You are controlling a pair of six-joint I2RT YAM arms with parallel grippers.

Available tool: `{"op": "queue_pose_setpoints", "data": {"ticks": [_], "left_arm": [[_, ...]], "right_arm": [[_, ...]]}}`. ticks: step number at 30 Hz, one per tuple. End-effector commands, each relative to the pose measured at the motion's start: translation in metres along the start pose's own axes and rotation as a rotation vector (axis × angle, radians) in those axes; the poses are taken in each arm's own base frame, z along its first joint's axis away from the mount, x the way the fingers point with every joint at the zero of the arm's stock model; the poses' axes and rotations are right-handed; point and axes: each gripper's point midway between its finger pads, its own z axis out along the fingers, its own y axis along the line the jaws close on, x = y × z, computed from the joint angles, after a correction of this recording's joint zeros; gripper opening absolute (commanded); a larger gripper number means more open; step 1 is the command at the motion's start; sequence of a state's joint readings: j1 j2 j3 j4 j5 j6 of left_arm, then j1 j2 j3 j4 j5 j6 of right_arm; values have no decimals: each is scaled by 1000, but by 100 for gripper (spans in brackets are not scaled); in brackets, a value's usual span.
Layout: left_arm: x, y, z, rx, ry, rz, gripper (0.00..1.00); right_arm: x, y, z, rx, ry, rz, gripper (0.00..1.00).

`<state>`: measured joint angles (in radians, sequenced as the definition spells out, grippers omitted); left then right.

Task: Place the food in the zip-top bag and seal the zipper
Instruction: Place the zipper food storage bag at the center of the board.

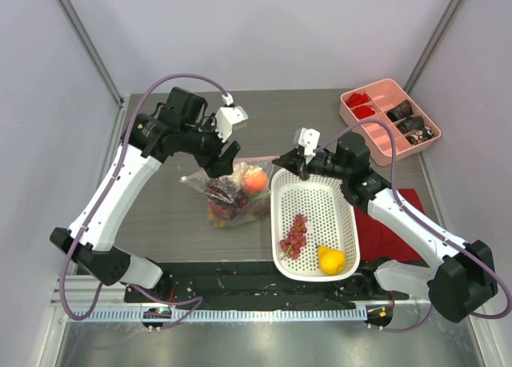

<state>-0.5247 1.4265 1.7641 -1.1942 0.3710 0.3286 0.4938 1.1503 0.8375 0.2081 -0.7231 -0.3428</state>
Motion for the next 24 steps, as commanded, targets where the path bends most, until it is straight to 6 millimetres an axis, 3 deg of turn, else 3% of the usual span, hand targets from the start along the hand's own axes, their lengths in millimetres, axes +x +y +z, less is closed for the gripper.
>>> {"op": "queue_pose_setpoints", "data": {"ticks": [1,7,10,12,13,18,19,20,24], "left_arm": [[-9,-30,-1,121,-30,85,68],[4,-31,13,135,19,66,48],[6,-26,14,114,41,57,19],[7,-23,15,106,65,46,3],[3,-21,12,92,58,36,0],[-5,11,3,49,11,-161,0],[-8,17,0,42,-3,-180,0],[-9,21,-1,40,-9,-200,0],[-9,40,-4,16,-34,-252,0]], "right_arm": [[-29,1,-4,-5,-70,-83,1],[-32,4,-4,-16,-75,-91,1],[-34,5,-4,-17,-80,-92,1],[-35,5,-3,-16,-80,-84,1],[-35,3,-2,-8,-77,-72,1],[-33,-4,-2,24,-43,-21,30],[-33,-4,-2,30,-41,-15,39],[-33,-7,-2,47,-38,-6,55],[-32,-13,-5,88,-24,9,77]]}}
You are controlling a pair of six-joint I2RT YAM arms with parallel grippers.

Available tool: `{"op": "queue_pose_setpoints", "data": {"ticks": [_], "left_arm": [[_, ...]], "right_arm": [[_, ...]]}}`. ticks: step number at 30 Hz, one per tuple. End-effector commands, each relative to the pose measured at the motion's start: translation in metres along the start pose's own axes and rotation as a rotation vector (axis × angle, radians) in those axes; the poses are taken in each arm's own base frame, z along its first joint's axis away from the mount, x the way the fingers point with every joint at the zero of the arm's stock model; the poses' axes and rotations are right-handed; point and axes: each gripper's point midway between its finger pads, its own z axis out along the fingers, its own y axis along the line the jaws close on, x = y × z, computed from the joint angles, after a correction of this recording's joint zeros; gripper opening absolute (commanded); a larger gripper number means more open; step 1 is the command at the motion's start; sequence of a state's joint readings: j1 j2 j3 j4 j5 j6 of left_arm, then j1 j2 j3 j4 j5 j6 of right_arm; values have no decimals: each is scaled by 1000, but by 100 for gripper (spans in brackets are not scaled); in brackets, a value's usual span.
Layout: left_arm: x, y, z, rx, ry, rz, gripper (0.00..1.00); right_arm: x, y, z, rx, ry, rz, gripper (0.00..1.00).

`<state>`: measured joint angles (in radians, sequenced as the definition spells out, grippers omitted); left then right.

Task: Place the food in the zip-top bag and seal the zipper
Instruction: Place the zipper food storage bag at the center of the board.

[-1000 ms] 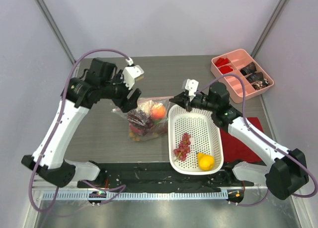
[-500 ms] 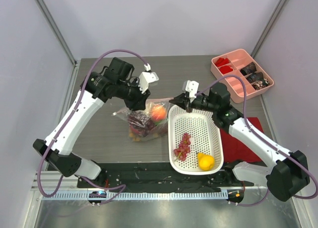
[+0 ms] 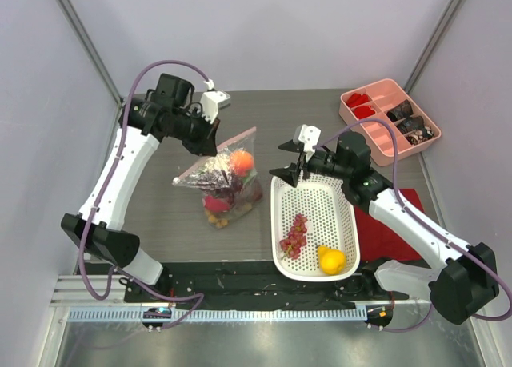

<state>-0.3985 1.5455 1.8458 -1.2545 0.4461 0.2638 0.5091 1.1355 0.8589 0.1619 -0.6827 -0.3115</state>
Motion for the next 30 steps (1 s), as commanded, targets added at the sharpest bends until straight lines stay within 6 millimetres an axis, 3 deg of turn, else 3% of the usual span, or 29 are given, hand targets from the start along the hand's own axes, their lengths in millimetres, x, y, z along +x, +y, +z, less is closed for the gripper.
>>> {"op": "queue_pose_setpoints", "data": {"ticks": [1,3,6,7,9,12,13,14,16,17,22,24,25,27,28,30], "left_arm": [[-19,7,-14,5,-89,-69,0],[-20,19,-15,-21,-97,-102,0],[-19,40,-10,-64,-98,-204,0],[-16,55,-9,-107,-96,-267,0],[-19,73,-17,-152,-123,-317,0],[-48,79,-36,-182,-214,-257,0],[-54,84,-32,-168,-204,-221,0],[-76,82,-51,-181,-263,-159,0],[-76,83,-46,-154,-213,-75,0],[-84,79,-56,-161,-233,-14,0],[-55,48,-33,-79,-98,215,0],[-28,45,-15,-65,-42,276,0],[7,43,9,-27,40,257,0],[21,45,15,-60,36,343,0],[52,45,33,-36,106,330,0],[65,50,40,-66,116,348,0]], "right_arm": [[-28,-15,-4,80,-41,-20,89],[-27,-19,-5,108,-30,-3,98],[-25,-23,-7,135,-19,11,100],[-27,-23,-8,142,-20,9,100],[-25,-26,-11,166,-10,12,100],[-24,-31,-16,202,2,11,100],[-24,-31,-18,210,6,10,100],[-23,-31,-18,215,10,12,100],[-22,-33,-20,233,18,16,100],[-22,-34,-21,239,21,17,100],[-16,-37,-27,275,47,23,100],[-14,-37,-29,281,54,25,100],[-11,-37,-30,283,62,27,100],[-12,-37,-32,291,65,30,100],[-10,-38,-34,299,73,33,100],[-11,-38,-36,306,73,32,100]]}}
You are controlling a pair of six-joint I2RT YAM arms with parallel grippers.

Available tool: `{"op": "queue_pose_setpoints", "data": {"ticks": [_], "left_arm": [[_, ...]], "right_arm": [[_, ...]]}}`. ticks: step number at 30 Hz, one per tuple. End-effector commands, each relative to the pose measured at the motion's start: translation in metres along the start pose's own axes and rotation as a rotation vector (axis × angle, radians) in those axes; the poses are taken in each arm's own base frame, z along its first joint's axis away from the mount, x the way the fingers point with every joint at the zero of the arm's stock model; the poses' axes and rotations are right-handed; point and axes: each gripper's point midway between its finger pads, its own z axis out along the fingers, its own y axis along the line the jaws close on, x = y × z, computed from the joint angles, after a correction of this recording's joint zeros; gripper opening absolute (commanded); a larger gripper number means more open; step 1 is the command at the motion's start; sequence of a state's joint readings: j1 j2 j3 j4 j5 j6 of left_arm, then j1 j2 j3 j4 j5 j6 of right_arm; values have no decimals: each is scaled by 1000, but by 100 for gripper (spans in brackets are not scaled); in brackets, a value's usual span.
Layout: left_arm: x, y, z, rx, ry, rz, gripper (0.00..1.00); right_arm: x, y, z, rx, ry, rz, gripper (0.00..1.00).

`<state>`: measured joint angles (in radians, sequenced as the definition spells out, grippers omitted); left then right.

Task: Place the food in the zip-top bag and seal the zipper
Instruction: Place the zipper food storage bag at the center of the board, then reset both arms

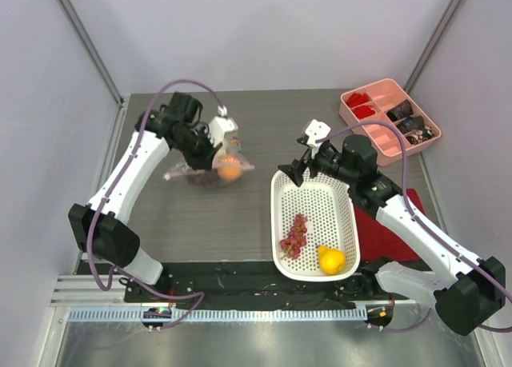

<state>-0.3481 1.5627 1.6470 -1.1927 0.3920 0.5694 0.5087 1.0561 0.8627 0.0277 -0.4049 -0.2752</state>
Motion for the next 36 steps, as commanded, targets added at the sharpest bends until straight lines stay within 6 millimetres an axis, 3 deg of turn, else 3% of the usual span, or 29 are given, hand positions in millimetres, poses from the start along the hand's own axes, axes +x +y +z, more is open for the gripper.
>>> {"op": "queue_pose_setpoints", "data": {"ticks": [1,4,10,13,15,16,21,24,27,30,32,36], "left_arm": [[28,-2,17,-35,8,125,0],[42,-10,27,-8,25,91,0],[43,-17,32,1,-11,25,0],[43,-31,30,50,-25,8,11],[45,-41,24,62,-23,13,24],[44,-45,20,63,-25,14,38],[34,-58,-13,32,-79,-73,71],[14,-50,-42,-41,-174,-180,100],[-13,-31,-81,-128,-298,-294,100],[-24,-3,-109,-224,-393,-445,100],[-17,18,-122,-309,-412,-546,100],[6,35,-120,-403,-360,-671,100]], "right_arm": [[-21,-8,-11,51,-40,-20,100],[-18,-8,-15,54,-17,-16,100],[-13,-10,-25,81,32,6,100],[-11,-9,-32,91,61,20,100],[-12,-10,-39,110,76,28,100],[-13,-10,-42,115,80,38,100],[-17,-10,-58,147,107,67,100],[-23,-12,-68,185,106,89,100],[-28,-17,-79,238,105,121,100],[-31,-24,-88,307,103,173,100],[-32,-31,-96,363,100,226,100],[-28,-47,-109,449,88,364,99]]}}
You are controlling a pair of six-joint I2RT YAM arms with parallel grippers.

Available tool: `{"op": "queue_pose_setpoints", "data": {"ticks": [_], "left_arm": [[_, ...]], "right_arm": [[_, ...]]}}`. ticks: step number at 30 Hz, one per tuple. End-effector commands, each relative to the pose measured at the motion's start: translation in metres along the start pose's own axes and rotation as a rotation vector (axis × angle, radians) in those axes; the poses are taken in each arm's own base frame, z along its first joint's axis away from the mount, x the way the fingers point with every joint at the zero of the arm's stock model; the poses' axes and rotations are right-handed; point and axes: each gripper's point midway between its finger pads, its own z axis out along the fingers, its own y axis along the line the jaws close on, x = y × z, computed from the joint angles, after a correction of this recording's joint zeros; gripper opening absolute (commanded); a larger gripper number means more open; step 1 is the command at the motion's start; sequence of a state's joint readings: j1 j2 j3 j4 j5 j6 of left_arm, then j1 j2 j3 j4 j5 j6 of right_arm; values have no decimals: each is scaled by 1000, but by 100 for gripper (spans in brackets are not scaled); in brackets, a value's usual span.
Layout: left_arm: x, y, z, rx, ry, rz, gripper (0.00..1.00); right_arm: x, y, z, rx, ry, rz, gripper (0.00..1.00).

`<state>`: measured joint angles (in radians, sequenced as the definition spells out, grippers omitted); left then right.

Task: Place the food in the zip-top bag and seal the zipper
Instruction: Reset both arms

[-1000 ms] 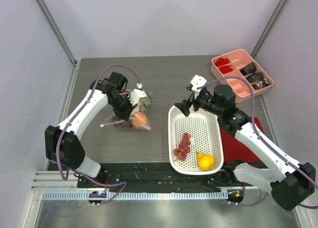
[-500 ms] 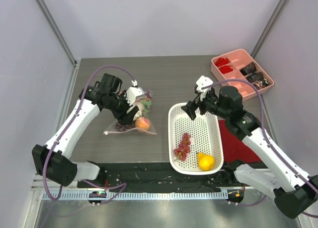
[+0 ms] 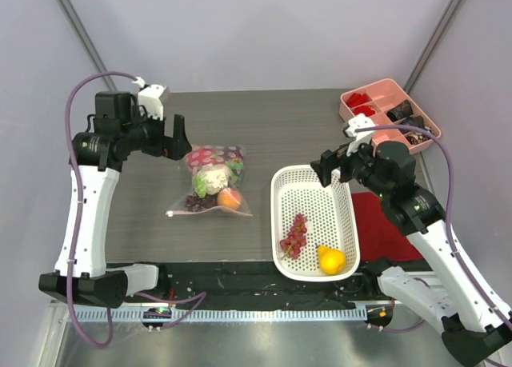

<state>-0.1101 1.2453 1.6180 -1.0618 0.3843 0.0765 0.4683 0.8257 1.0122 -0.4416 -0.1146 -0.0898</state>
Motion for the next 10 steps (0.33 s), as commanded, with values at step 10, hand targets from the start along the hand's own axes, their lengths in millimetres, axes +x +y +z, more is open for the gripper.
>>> {"op": "queue_pose_setpoints", "data": {"ticks": [10], "left_arm": [[44,28,11,-158,96,-169,100]], "right_arm": [[-12,-46,-19,177,-36,381,100]]}}
